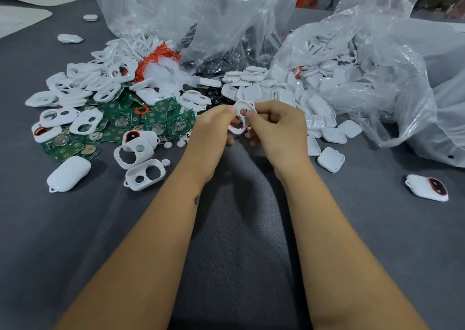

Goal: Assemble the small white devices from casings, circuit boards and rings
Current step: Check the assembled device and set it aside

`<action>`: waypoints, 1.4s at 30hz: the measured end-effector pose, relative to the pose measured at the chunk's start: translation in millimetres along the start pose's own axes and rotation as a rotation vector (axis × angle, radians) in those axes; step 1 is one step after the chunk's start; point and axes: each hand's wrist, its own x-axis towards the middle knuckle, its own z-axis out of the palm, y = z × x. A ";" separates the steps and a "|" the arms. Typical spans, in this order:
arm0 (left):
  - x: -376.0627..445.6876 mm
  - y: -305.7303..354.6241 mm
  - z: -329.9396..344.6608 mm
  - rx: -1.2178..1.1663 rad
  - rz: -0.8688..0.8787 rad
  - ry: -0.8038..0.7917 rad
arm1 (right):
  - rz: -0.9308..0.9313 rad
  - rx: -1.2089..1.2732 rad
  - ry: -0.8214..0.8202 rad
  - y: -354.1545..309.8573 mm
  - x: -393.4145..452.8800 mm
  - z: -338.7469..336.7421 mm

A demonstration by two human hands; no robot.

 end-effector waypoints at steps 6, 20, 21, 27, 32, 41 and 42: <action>-3.2 -0.6 0.4 -0.022 0.070 0.015 | -0.109 -0.054 0.039 1.7 -1.2 5.5; -3.0 0.2 -1.9 -0.090 -0.001 0.016 | -0.156 -0.095 0.057 1.7 -3.2 6.9; -3.2 0.5 -2.1 -0.090 -0.004 0.014 | -0.156 -0.094 0.056 1.5 -3.2 6.8; -3.2 -0.8 0.3 -0.036 0.000 0.098 | -0.213 -0.175 0.053 1.7 -5.0 8.3; -3.0 -1.4 4.2 -0.104 -0.025 0.144 | -0.244 -0.286 0.031 3.7 -7.3 11.4; -1.0 -0.8 4.1 -0.204 -0.067 0.143 | -0.324 -0.417 0.038 5.6 -9.3 12.4; -0.8 -1.2 4.0 -0.212 -0.067 0.140 | -0.327 -0.414 0.040 5.6 -9.3 12.5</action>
